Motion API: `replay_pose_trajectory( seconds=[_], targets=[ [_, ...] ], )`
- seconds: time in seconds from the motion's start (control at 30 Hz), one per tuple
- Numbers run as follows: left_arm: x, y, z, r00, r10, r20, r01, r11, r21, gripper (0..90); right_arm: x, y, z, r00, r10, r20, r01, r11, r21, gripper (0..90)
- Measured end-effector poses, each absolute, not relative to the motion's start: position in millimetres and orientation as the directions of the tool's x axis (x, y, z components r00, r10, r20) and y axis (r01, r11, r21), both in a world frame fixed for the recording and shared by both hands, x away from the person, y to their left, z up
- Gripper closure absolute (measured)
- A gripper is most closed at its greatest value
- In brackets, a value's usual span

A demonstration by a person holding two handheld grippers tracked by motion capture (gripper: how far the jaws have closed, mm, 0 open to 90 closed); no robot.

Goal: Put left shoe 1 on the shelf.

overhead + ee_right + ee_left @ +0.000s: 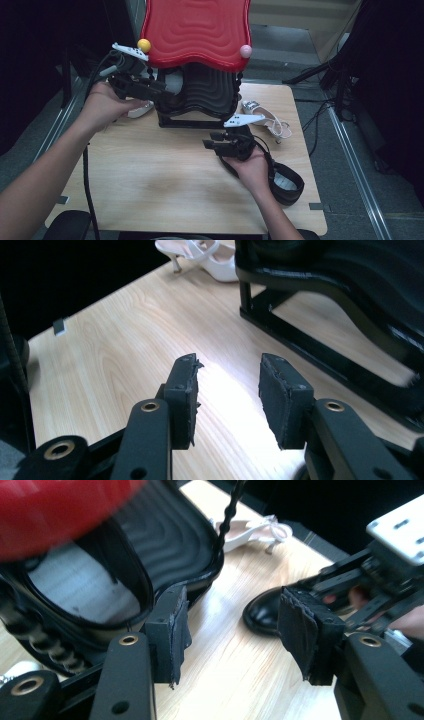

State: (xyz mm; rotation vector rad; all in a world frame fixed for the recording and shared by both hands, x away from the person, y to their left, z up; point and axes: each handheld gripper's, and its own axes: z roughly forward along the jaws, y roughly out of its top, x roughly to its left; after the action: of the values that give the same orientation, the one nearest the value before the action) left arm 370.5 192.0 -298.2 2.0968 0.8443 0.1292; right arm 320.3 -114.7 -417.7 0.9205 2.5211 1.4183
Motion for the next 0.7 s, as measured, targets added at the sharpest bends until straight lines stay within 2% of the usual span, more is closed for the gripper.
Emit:
replay_pose_trajectory(
  seconds=[0.6, 0.7],
  targets=[
    [353, 182, -369, 0.769, 0.596, -0.232, 0.551, -0.432, 0.714, 46.5, 296, -162, -445, -0.764, 0.608, 0.218, 0.523, 0.384, 0.761, 59.6],
    [350, 182, -381, 0.767, 0.588, -0.258, 0.564, -0.424, 0.709, 46.6, 293, -169, -448, -0.755, 0.617, 0.222, 0.534, 0.382, 0.754, 59.6]
  ],
)
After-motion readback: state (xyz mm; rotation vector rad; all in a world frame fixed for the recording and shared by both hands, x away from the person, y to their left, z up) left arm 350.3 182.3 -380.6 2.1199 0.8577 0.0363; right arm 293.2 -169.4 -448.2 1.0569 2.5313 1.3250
